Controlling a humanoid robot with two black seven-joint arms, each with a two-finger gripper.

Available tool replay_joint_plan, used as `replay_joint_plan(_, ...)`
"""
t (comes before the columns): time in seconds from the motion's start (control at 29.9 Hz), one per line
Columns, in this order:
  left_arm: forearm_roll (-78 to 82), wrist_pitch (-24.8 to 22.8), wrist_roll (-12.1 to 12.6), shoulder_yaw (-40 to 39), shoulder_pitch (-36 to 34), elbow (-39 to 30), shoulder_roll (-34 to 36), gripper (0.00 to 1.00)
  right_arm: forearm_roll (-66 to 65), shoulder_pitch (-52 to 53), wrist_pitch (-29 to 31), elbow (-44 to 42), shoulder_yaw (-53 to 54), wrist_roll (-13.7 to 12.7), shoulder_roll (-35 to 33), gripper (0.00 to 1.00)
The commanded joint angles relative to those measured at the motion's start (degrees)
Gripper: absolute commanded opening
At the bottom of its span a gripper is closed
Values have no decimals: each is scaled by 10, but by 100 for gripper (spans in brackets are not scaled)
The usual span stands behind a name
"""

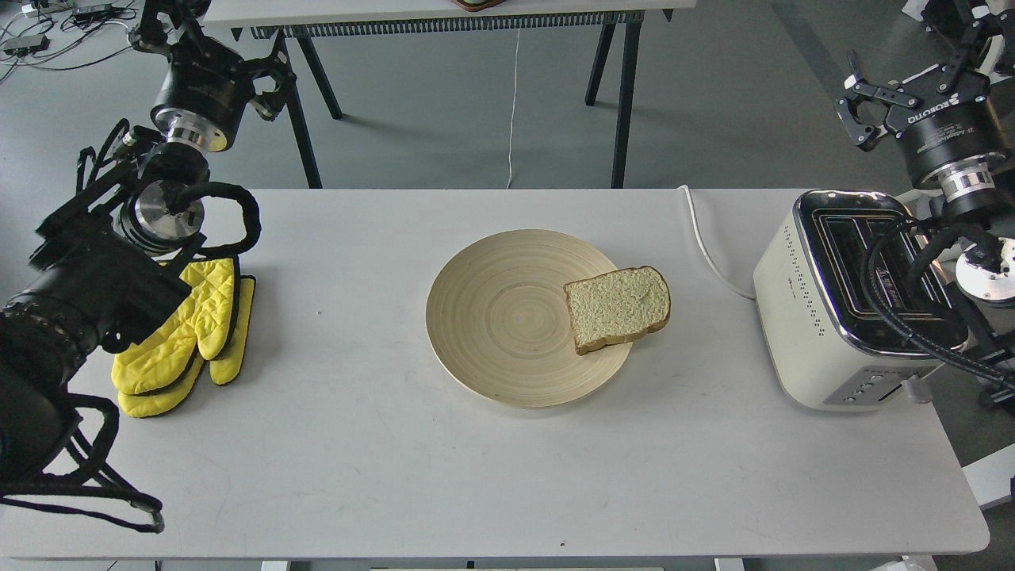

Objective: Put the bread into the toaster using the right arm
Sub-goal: 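Raise the right gripper up and away from the toaster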

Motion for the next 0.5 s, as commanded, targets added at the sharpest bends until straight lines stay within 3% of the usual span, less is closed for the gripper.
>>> replay_joint_plan(0.0,0,0,0,1,2,0,0,100,1,-11,3,6,-5,-3,0,99)
replay_joint_plan(0.17,0,0,0,0,1,1,0,100,0,-13,-4,27,-11,-3,-7,99)
replay_joint_plan(0.3,0,0,1,1,1,1,0,100,-8,-2,-72,94,-22,-7,-63,99)
replay_joint_plan(0.37,0,0,1,1,1,0,-1,100,-11,22,-114,115,-59,-19,-92,99)
replay_joint_plan(0.47,0,0,0,2,1,0,-3,100,-32,90,-121,121,-163,-23,-142,99)
